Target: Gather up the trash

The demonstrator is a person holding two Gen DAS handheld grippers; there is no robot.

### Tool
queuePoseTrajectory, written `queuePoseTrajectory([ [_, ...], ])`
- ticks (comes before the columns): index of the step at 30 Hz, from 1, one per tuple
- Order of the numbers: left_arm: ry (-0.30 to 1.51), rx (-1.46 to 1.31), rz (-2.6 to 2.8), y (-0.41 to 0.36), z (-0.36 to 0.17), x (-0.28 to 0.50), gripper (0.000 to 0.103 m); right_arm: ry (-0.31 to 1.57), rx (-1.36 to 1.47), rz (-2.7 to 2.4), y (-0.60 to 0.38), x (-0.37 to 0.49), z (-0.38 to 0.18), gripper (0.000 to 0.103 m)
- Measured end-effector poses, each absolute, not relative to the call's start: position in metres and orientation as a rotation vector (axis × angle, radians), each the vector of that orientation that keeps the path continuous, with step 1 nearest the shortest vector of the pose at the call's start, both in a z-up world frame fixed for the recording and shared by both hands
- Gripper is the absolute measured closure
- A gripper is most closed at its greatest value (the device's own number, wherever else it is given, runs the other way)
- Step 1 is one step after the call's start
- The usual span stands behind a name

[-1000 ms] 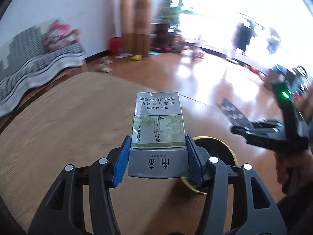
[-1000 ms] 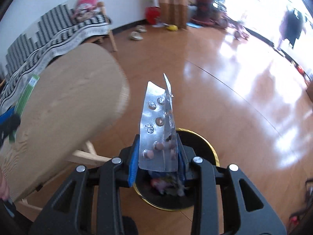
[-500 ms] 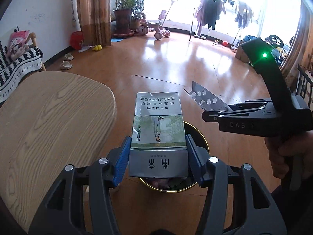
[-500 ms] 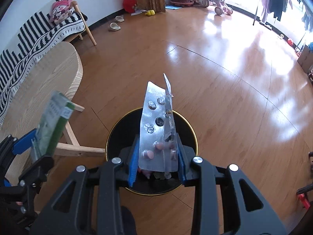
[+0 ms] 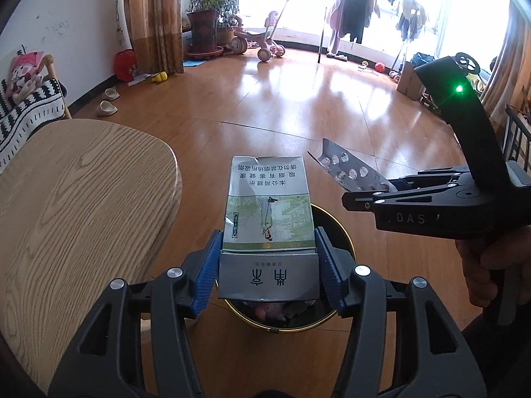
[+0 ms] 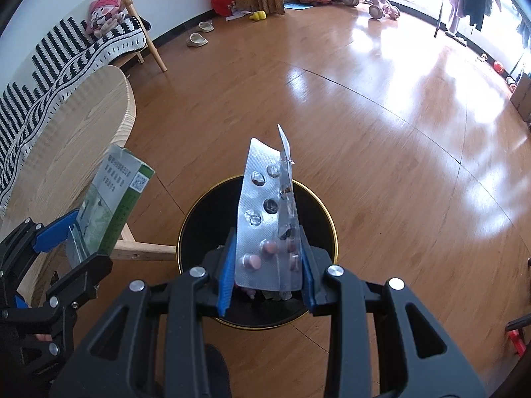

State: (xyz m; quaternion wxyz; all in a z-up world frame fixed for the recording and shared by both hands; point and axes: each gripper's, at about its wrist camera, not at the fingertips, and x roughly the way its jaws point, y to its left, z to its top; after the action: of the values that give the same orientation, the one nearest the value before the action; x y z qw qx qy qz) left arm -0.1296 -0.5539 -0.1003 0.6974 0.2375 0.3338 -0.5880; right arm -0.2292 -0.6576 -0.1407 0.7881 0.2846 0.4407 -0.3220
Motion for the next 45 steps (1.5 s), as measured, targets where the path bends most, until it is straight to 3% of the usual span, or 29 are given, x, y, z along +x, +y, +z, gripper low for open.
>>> queuePoseTrajectory([
  [4,0.747,0.529,-1.312,-0.555,-0.101,-0.13,0.049,0.944,0.63,-0.686,-0.659,-0.23,-0.141,0.065],
  [6,0.748,0.531,-1.313,-0.554,-0.103,-0.13,0.049,0.942,0.63,-0.69,-0.66,-0.231,-0.141,0.05],
  [7,0.748,0.532,-1.314,-0.554,-0.103,-0.13,0.049,0.936,0.626,-0.694,-0.66,-0.232,-0.14,0.048],
  [23,0.755,0.527,-1.336,-0.561,-0.106,-0.13,0.048,0.905,0.657,-0.738,-0.663,-0.241,-0.138,0.04],
  [26,0.752,0.524,-1.334,-0.56,-0.108,-0.127,0.034,0.9,0.658,-0.746,-0.661,-0.242,-0.137,0.038],
  [34,0.752,0.516,-1.31,-0.551,-0.103,-0.118,0.023,0.908,0.648,-0.758,-0.66,-0.24,-0.14,0.034],
  [39,0.698,0.51,-1.252,-0.513,-0.079,-0.101,0.01,0.875,0.587,-0.763,-0.648,-0.224,-0.125,0.018],
  [45,0.684,0.453,-1.048,-0.432,-0.049,-0.044,0.007,0.784,0.504,-0.714,-0.611,-0.174,-0.088,0.01],
])
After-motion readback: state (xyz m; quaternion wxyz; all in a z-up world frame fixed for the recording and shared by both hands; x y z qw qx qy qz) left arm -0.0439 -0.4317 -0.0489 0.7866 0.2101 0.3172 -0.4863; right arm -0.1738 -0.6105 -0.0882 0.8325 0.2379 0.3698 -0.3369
